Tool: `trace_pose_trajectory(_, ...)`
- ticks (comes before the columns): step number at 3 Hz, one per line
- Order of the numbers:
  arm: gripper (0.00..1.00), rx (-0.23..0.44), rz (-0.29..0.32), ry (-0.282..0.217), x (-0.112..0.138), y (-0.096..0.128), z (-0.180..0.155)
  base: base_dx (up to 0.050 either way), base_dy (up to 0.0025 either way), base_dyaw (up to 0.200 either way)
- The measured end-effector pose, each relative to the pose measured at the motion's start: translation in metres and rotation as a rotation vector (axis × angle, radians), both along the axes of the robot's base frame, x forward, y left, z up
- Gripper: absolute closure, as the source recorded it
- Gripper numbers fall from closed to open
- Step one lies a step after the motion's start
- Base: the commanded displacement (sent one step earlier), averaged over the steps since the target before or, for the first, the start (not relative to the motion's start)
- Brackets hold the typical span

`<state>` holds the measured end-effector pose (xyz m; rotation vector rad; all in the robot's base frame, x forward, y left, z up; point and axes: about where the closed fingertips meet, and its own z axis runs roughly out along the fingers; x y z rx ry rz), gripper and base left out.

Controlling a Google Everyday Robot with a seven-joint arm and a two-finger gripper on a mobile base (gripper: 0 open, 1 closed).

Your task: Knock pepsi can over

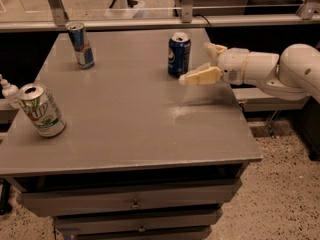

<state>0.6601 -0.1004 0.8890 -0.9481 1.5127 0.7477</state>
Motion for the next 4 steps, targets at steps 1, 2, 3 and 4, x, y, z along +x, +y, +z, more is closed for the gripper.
trace_pose_trajectory(1,0.00,0.051,0.044,-0.051,0.018,0.030,0.006,0.000,0.00000,0.000)
trace_pose_trajectory(2,0.18,0.047,0.068,-0.073,0.028,0.055,0.006,0.000,0.00000,0.000)
trace_pose_trajectory(3,0.41,0.036,0.080,-0.085,0.031,0.065,0.004,0.000,0.00000,0.000)
trace_pose_trajectory(4,0.65,0.016,0.079,-0.097,0.030,0.061,0.005,0.000,0.00000,0.000)
